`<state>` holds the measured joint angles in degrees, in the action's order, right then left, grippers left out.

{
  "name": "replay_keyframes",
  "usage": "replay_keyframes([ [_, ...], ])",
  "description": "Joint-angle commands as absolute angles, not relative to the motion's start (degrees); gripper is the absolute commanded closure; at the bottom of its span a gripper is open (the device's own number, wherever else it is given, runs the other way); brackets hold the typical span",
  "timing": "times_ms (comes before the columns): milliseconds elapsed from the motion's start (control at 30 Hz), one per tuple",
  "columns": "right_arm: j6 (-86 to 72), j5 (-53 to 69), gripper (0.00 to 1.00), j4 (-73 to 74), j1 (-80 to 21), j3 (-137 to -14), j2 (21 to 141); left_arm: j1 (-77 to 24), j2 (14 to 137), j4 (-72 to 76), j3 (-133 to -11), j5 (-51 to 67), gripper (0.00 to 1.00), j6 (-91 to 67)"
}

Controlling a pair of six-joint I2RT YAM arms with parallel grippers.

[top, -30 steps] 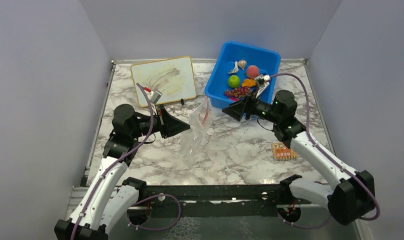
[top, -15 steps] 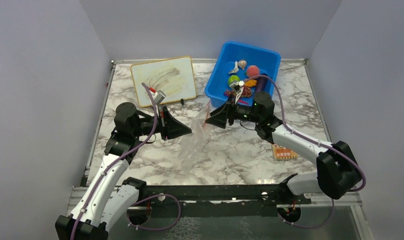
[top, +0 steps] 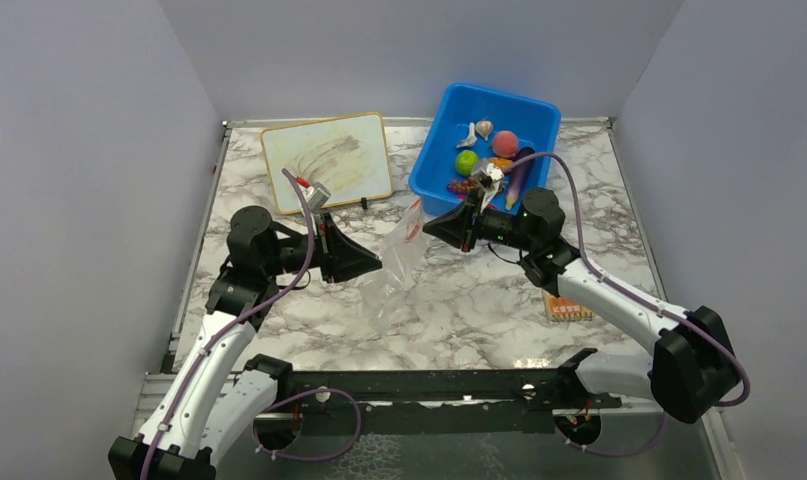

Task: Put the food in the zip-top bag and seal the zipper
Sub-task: Open the zipper of the food storage bag.

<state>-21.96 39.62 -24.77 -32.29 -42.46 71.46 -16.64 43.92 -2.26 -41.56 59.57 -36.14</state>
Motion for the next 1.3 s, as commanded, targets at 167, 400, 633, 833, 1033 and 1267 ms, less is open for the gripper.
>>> replay_keyframes([
  [167,-5.8,32.9,0.98,-29.1,-32.6,-41.1,64.9,-16.9,44.8,-23.8,-54.2,42.7,0.30,-25.5],
  [400,12.2,34.8,0.98,-35.5,-33.1,-38.0,65.9,-16.9,47.6,-27.6,-58.4,34.8,0.11,-32.4],
  [633,30.3,39.3,0.98,-35.5,-40.1,-29.5,64.3,-16.9,54.8,-28.2,-59.0,34.7,0.19,-34.3],
  [833,39.1,34.4,0.98,-27.5,-45.5,-27.7,63.7,-16.9,60.1,-28.2,-56.5,39.7,0.17,-32.0],
  [1033,43.3,31.9,0.98,-25.6,-49.8,-25.4,63.5,-17.0,62.9,-28.2,-54.0,40.8,0.17,-30.8],
  [1267,44.5,30.0,0.98,-24.8,-51.9,-25.2,63.5,-17.0,67.4,-26.8,-53.8,42.0,0.15,-30.5],
])
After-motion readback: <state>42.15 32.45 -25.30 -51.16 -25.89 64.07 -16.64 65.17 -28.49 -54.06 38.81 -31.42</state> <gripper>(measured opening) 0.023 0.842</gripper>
